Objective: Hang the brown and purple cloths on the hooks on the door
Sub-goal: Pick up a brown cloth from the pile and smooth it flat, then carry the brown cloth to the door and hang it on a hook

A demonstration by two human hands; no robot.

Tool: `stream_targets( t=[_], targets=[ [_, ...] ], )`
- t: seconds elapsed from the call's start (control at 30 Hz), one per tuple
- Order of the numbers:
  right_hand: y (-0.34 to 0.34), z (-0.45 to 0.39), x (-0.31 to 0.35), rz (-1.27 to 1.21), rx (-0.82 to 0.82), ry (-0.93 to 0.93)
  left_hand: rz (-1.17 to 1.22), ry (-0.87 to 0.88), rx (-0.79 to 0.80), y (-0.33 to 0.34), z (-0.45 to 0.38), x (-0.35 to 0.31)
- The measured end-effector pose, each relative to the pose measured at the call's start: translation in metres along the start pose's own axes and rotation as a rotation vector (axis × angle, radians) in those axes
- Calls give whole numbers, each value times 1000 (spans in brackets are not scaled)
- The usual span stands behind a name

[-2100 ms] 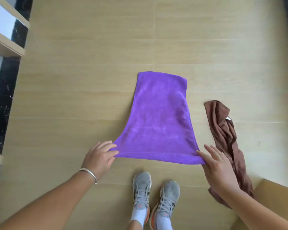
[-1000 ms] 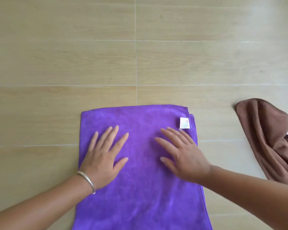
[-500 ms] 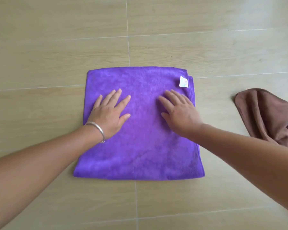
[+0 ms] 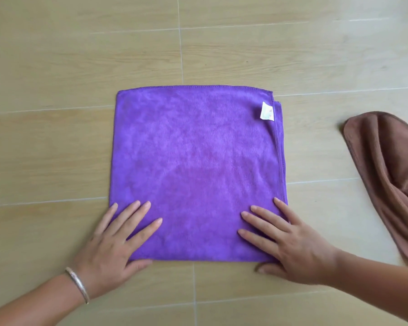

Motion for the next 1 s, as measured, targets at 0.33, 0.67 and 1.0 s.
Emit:
stream_targets(
  t=[0.33, 0.67, 1.0],
  targets=[
    [-101, 0, -21, -12, 105, 454, 57, -138, 144, -95, -2, 15],
    [-377, 13, -45, -108, -61, 579, 17, -302, 101, -358, 36, 26],
    [-731, 67, -30, -136, -74, 658, -59, -241, 162, -698, 106, 1]
  ],
)
Point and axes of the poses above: each hand's wrist, its own z-axis away from the middle knuckle, its own y-axis out of the palm, x = y × z, the point moved 7 cm from there along -z, towards the middle knuckle, and after that the axes turned 1 degree about x, right-handed, at the moved point
